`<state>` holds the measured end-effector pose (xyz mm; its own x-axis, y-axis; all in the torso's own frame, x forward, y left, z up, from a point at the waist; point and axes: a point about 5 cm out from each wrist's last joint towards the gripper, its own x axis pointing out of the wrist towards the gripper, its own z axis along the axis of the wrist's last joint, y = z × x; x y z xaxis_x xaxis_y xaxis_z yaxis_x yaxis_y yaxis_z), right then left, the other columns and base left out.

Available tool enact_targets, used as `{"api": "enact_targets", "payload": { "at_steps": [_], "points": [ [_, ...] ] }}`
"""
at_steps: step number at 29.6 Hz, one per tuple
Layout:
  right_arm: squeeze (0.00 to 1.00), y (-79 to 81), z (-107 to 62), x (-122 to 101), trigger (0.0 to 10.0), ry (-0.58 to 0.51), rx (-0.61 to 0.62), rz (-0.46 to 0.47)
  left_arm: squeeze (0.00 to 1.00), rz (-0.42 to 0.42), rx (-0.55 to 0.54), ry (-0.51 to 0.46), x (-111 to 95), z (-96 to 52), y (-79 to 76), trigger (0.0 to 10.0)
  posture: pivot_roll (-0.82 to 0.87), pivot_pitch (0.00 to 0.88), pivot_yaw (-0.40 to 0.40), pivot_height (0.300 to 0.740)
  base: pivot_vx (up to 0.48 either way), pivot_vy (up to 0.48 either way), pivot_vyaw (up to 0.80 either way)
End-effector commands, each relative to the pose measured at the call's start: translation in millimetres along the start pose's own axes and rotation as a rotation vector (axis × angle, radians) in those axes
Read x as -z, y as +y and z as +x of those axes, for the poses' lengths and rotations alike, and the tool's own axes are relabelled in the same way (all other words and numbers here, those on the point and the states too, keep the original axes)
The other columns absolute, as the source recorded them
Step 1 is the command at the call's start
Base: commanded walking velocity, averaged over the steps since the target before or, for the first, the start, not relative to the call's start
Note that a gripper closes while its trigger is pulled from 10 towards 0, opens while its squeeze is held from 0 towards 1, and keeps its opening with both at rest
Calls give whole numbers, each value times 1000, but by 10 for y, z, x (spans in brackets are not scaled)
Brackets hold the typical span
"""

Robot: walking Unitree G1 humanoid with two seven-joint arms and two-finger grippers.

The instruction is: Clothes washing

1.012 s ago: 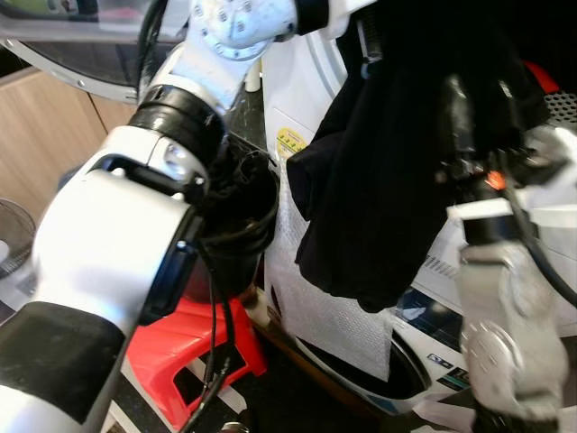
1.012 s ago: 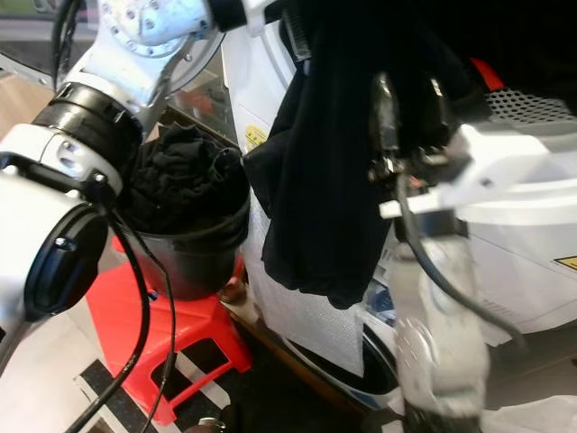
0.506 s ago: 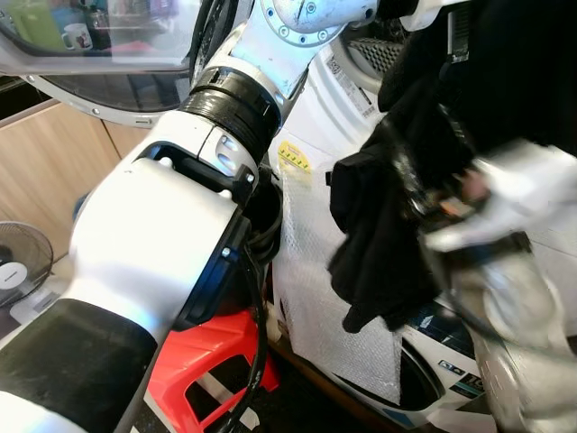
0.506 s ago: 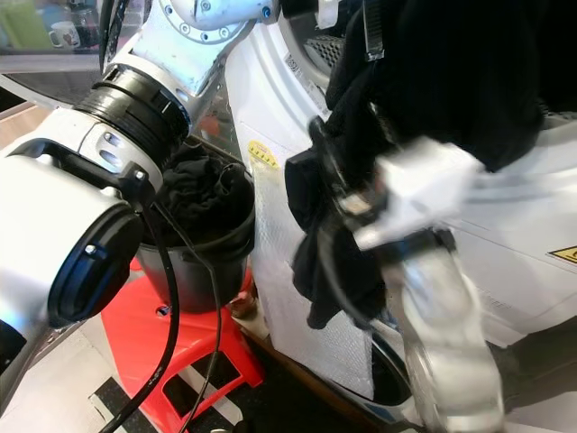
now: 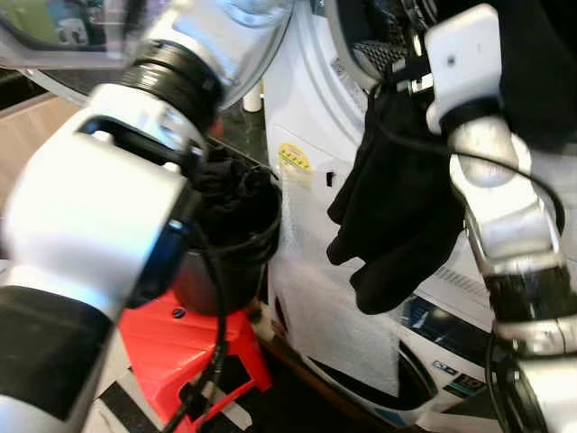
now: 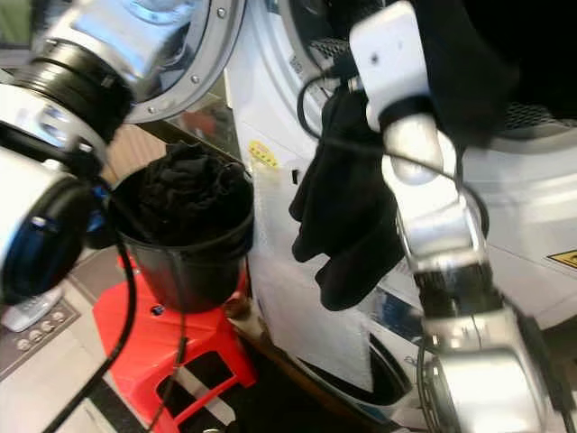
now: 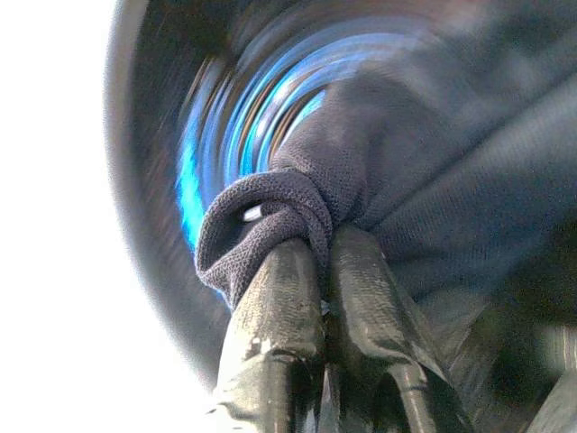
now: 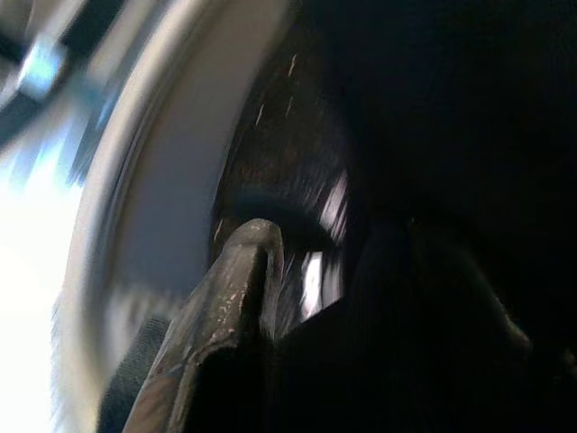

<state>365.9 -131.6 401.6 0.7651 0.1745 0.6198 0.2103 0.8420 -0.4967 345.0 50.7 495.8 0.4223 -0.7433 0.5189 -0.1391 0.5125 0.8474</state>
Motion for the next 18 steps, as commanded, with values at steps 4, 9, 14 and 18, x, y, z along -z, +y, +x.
{"api": "enact_targets", "payload": {
  "at_steps": [4,9,14,18],
  "points": [
    [0,-226,226,-49,10000,-7,123,35,0,-150,-76,223,313,-160,151,10000,163,105,-77,740,0,0,0],
    [0,-184,351,-42,10000,29,173,57,0,-427,27,344,588,-309,-185,10000,163,114,-81,740,0,0,0],
    [0,-64,367,63,10000,86,156,68,1000,-582,144,351,666,-388,-420,10000,167,126,-85,740,0,0,0],
    [0,1,353,163,10000,125,147,89,1000,-691,229,324,691,-453,-525,10000,169,136,-85,740,0,0,0]
  ]
}}
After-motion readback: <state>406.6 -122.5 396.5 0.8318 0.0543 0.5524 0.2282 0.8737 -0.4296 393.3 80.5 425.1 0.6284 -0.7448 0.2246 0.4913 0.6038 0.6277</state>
